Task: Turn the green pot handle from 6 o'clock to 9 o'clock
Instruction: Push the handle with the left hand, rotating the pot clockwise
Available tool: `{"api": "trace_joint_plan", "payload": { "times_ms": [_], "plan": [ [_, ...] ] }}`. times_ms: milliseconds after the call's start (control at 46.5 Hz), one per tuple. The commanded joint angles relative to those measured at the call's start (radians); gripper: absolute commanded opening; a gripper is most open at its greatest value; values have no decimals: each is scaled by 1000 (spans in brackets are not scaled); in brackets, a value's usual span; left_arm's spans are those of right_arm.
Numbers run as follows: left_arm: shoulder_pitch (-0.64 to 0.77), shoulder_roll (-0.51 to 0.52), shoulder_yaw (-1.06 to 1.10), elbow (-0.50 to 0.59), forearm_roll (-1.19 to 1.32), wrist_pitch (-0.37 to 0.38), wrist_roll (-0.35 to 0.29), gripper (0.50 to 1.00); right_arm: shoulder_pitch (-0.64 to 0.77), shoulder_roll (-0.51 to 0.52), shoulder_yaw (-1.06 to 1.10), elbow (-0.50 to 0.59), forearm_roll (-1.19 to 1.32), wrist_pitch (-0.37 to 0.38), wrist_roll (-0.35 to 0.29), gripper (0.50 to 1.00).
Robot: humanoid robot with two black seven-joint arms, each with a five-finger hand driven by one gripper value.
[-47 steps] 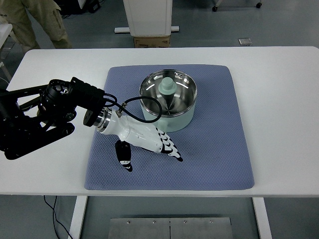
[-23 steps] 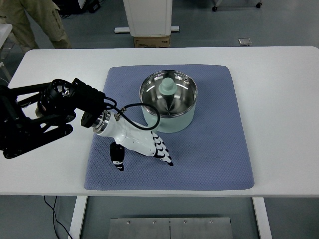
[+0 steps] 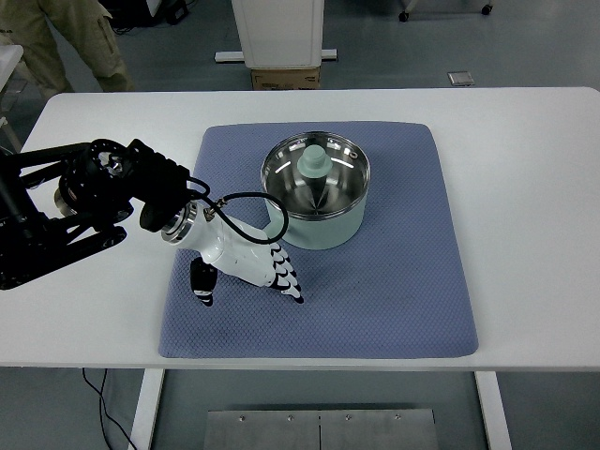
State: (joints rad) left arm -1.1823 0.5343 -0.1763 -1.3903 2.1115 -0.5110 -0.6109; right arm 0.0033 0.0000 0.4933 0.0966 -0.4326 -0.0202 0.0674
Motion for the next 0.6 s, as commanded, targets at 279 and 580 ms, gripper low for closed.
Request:
{"api": "trace_joint_plan", "payload": {
  "times_ms": [279, 580],
  "plan": [
    [-37, 0, 1, 34, 51, 2, 0, 1000, 0, 0, -1, 0, 0, 0, 0, 1000],
    [-88, 4, 53, 36, 59, 5, 0, 1000, 0, 0, 1, 0, 0, 0, 0, 1000]
  ]
}}
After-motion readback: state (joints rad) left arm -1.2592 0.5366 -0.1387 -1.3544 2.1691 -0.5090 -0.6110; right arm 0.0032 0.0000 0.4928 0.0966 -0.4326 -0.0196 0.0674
